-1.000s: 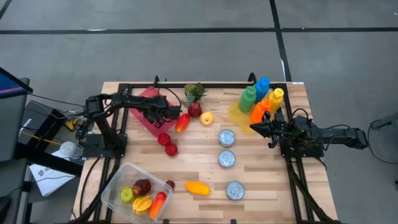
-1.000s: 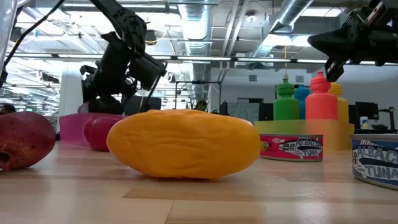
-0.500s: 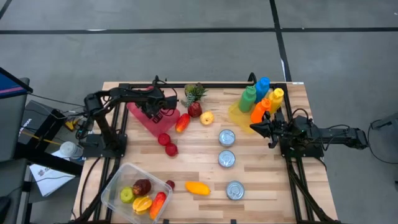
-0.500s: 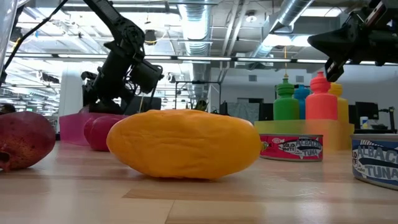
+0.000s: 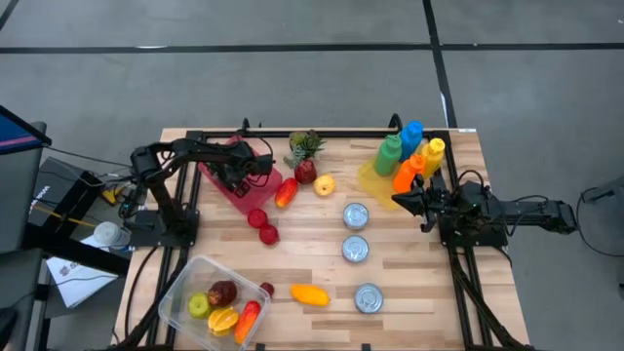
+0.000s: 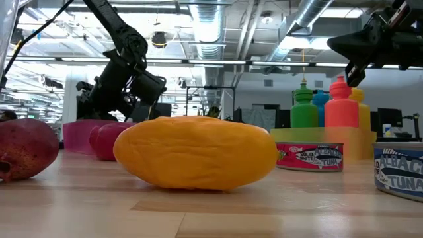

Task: Pick & Place Food Item
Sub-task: Put the blue pink tuna can into the pink bin, then put the bottom red tomato into the transparent bin

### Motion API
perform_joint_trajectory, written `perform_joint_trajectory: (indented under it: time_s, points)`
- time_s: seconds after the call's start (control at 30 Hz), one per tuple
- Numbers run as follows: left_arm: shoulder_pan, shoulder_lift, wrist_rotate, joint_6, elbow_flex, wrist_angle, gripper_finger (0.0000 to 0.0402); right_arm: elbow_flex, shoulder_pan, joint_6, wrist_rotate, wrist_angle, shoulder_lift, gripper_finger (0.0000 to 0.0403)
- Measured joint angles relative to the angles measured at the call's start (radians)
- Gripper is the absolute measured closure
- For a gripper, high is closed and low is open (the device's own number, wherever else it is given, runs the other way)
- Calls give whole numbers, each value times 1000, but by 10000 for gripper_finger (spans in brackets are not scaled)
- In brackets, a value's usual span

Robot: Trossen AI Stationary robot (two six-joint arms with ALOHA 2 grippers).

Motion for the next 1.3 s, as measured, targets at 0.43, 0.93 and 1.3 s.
perform_joint_trajectory:
  time_s: [0.43,0.93,1.3]
  points:
    - [-3,-62,170,73,8,24,52,0,0,0,0,0,0,403]
    - [-131,-704,557,86,-18,614,57,0,0,0,0,0,0,403]
    - [-606,-686,412,396,-228,1017,58,0,0,0,0,0,0,403]
